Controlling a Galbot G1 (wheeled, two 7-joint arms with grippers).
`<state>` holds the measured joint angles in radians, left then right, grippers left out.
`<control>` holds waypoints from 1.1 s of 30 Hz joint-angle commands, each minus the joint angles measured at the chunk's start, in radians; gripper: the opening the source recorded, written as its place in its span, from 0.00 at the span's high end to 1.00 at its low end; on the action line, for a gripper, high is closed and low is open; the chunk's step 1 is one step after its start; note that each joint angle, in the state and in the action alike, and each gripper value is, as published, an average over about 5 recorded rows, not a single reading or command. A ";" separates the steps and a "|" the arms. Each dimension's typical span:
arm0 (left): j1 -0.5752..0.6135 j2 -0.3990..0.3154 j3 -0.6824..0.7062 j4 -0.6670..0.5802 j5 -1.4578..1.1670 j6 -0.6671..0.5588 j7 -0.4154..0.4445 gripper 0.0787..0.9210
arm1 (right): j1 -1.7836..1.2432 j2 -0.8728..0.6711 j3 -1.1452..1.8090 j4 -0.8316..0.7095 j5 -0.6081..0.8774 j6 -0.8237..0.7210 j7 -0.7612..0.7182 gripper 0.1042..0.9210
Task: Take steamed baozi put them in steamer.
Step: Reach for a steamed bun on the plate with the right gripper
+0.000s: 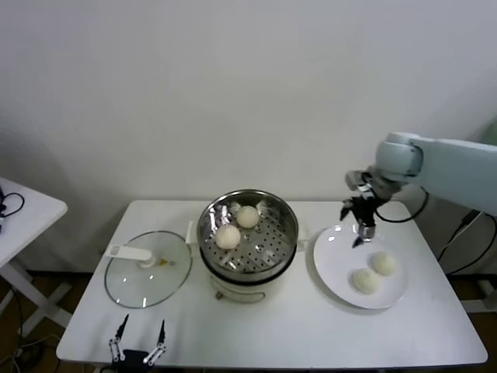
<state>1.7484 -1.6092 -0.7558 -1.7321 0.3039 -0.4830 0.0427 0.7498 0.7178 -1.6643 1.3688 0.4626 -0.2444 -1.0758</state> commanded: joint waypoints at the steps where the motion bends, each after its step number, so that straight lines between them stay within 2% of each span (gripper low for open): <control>1: 0.002 -0.016 -0.001 0.006 0.008 0.001 0.000 0.12 | -0.233 -0.114 0.102 -0.044 -0.182 0.035 -0.025 0.12; 16: 0.001 -0.014 -0.009 0.020 0.016 0.001 0.001 0.12 | -0.446 -0.045 0.258 -0.107 -0.269 -0.026 0.036 0.12; 33: -0.019 -0.009 -0.010 0.042 0.022 0.002 0.001 0.12 | -0.493 -0.038 0.313 -0.132 -0.301 -0.032 0.053 0.12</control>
<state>1.7308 -1.6092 -0.7659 -1.6923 0.3256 -0.4809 0.0439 0.2990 0.6817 -1.3853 1.2440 0.1841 -0.2736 -1.0294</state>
